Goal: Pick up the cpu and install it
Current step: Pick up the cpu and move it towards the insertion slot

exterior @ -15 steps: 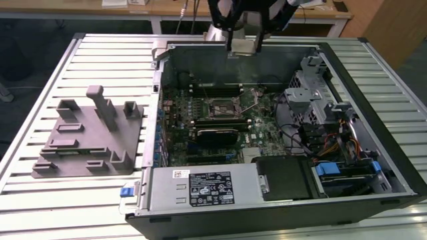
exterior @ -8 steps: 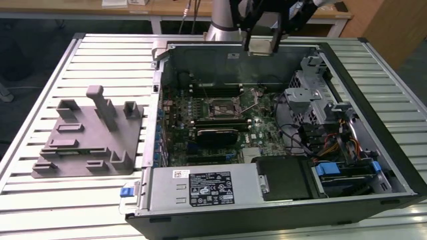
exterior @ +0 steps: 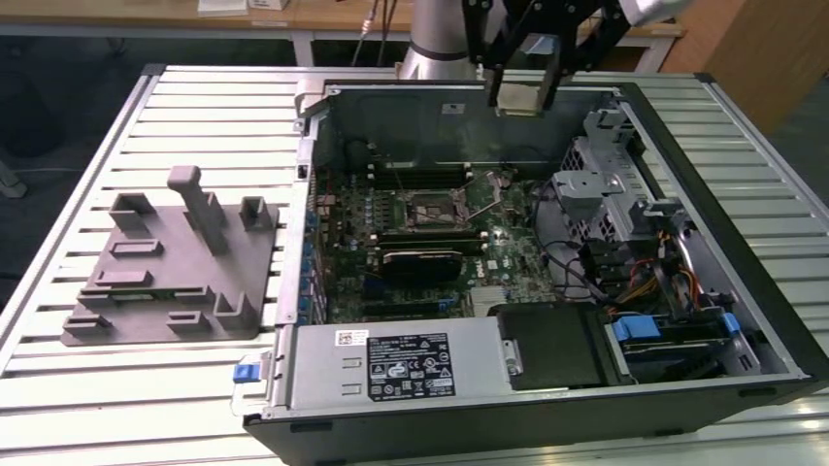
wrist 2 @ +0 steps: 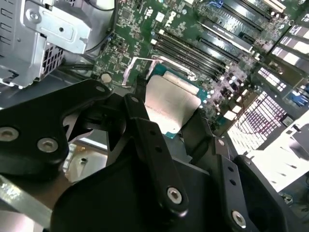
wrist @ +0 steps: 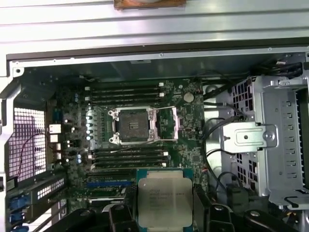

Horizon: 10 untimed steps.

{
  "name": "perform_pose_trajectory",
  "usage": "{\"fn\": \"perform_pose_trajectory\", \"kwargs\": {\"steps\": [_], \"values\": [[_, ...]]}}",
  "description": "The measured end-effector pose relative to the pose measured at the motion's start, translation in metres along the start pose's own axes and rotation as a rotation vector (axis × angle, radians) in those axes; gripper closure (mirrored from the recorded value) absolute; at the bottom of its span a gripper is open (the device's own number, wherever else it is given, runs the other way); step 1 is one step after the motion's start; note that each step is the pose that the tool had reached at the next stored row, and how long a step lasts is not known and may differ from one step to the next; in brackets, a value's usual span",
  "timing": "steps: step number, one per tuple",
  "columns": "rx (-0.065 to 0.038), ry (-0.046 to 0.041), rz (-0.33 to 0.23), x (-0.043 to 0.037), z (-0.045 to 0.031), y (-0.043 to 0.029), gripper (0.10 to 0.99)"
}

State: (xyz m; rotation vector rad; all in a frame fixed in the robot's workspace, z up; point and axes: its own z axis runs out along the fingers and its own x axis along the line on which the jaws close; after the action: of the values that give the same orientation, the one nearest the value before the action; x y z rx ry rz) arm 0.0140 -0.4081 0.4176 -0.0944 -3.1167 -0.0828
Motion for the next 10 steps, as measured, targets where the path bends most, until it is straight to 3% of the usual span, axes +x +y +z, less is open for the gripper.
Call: {"fn": "perform_pose_trajectory", "kwargs": {"steps": [10], "values": [[0.0, 0.0, 0.0, -0.0005, 0.0181, -0.001, 0.545]]}}
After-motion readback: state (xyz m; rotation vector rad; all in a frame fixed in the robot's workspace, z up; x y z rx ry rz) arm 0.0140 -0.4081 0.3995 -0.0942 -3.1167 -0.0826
